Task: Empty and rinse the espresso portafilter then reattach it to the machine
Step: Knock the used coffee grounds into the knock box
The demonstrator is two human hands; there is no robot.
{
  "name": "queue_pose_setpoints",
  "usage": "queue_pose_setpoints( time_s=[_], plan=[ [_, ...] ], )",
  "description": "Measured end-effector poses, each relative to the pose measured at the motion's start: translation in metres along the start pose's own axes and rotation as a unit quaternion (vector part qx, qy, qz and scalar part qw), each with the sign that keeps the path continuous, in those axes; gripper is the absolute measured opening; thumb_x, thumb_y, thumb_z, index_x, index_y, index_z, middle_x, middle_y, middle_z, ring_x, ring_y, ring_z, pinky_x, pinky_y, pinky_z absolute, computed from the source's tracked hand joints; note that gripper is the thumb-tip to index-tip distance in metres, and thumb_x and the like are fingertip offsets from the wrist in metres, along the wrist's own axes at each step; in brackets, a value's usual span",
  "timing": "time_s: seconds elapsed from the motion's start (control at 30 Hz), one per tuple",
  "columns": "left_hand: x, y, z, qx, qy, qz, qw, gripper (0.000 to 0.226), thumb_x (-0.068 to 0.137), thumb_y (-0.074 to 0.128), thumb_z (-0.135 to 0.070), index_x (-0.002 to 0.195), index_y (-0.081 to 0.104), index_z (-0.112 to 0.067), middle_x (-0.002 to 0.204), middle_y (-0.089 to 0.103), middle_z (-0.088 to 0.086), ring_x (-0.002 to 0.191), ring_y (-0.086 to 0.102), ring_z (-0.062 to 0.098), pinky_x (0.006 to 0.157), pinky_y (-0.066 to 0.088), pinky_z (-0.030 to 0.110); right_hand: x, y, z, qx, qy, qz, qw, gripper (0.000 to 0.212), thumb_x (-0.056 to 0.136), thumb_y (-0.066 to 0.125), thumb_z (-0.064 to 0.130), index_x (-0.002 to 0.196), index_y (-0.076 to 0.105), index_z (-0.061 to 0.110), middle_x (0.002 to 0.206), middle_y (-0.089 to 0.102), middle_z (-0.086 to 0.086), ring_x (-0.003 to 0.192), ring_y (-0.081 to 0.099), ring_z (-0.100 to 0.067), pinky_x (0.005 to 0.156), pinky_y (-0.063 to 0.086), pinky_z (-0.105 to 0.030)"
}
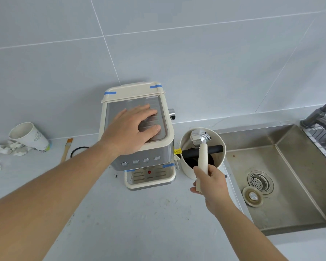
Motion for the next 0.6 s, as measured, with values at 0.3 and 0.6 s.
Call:
queue_pose_setpoints(
  time_s=[0.3,0.6],
  plan=[
    [0.000,0.002,0.001,0.005,0.007,0.004,1.000,0.057,0.089,0.042,-0.062,0.141,0.043,-0.038,0.158,0.032,-0.011,0.145,0.025,0.007,0.121,0.012,0.041,-0.030,0.015,0.017,0.264,0.027,0.101,0.959,0.020,0.092,0.063,0.006,0.108,0.051,0.009,0.079,0.053,-0.013,0.053,0.050,-0.020,0.045,0.045,-0.029],
    [0.000,0.003,-0.003,0.015,0.018,0.015,1.000,0.057,0.091,0.039,-0.060,0.144,0.039,-0.036,0.159,0.028,-0.011,0.146,0.020,0.006,0.121,0.009,0.039,-0.050,0.026,0.027,0.367,0.061,0.142,0.917,0.025,0.097,0.050,0.019,0.119,0.056,0.008,0.074,0.057,-0.008,0.046,0.049,-0.015,0.039,0.043,-0.023]
  ],
)
Point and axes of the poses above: each hand's wrist, its own x-axis towards the middle knuckle, its own y-axis out of the palm, z = x × y, the point moved 10 cm from there along x, towards the middle knuckle
